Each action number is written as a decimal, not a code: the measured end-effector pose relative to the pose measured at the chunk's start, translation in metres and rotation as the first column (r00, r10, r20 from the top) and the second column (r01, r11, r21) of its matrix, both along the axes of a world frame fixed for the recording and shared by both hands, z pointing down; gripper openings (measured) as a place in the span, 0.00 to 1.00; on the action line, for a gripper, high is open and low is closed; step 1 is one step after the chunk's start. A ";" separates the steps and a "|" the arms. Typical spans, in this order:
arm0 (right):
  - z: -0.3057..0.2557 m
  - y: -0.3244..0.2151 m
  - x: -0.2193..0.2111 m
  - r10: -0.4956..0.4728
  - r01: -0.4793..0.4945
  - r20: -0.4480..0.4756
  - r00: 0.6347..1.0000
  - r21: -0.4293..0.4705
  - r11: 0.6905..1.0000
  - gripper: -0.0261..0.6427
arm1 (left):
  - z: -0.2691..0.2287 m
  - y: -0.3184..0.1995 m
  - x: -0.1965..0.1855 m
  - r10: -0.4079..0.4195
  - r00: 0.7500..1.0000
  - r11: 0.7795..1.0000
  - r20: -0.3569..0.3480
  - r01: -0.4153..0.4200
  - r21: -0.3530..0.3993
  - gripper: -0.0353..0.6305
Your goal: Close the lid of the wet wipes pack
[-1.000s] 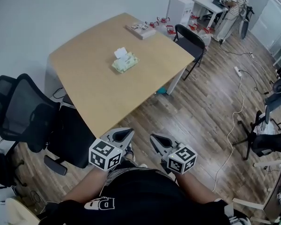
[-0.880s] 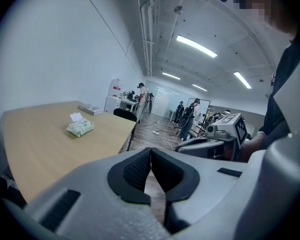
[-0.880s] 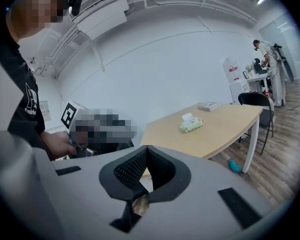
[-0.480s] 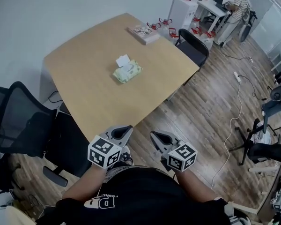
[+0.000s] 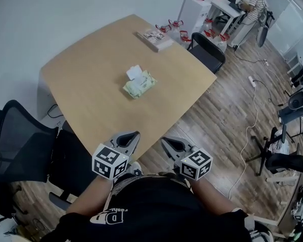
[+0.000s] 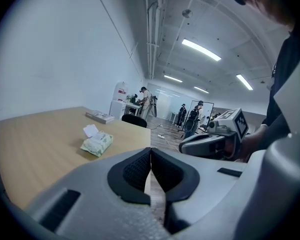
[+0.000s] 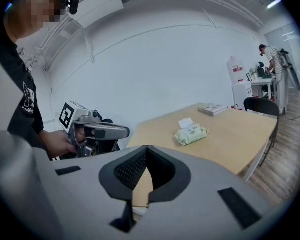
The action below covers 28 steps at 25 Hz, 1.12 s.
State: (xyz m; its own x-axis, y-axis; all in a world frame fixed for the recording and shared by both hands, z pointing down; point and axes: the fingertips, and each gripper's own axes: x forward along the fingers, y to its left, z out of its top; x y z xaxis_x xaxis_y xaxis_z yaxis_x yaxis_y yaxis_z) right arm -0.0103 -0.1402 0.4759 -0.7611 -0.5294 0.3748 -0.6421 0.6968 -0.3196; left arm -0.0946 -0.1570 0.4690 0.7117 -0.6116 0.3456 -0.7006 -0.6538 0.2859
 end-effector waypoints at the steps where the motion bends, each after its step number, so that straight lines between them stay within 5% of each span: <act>1: 0.001 -0.002 -0.004 -0.003 0.003 -0.005 1.000 -0.001 1.000 0.05 | 0.002 -0.004 -0.004 -0.001 1.000 1.000 0.002 0.001 -0.001 0.08; 14: -0.003 -0.041 -0.016 0.001 -0.001 -0.041 0.999 0.010 1.000 0.05 | 0.010 -0.058 -0.034 -0.041 0.998 0.999 0.041 0.040 0.010 0.08; 23: -0.015 -0.091 -0.020 -0.070 0.072 -0.043 0.997 0.058 0.996 0.05 | 0.026 -0.116 -0.047 -0.109 0.983 0.994 0.150 0.104 0.036 0.08; 28: -0.024 -0.115 -0.021 -0.128 0.130 -0.030 0.991 0.071 0.989 0.05 | 0.032 -0.150 -0.053 -0.177 0.973 0.984 0.146 0.176 0.022 0.09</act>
State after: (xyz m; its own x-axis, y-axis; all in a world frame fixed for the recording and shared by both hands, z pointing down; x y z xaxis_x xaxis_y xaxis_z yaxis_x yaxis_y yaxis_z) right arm -0.0317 -0.2555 0.4524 -0.8154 -0.4540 0.3592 -0.5527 0.7950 -0.2500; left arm -0.1480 -0.3074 0.5006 0.5345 -0.7265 0.4320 -0.8388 -0.5184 0.1661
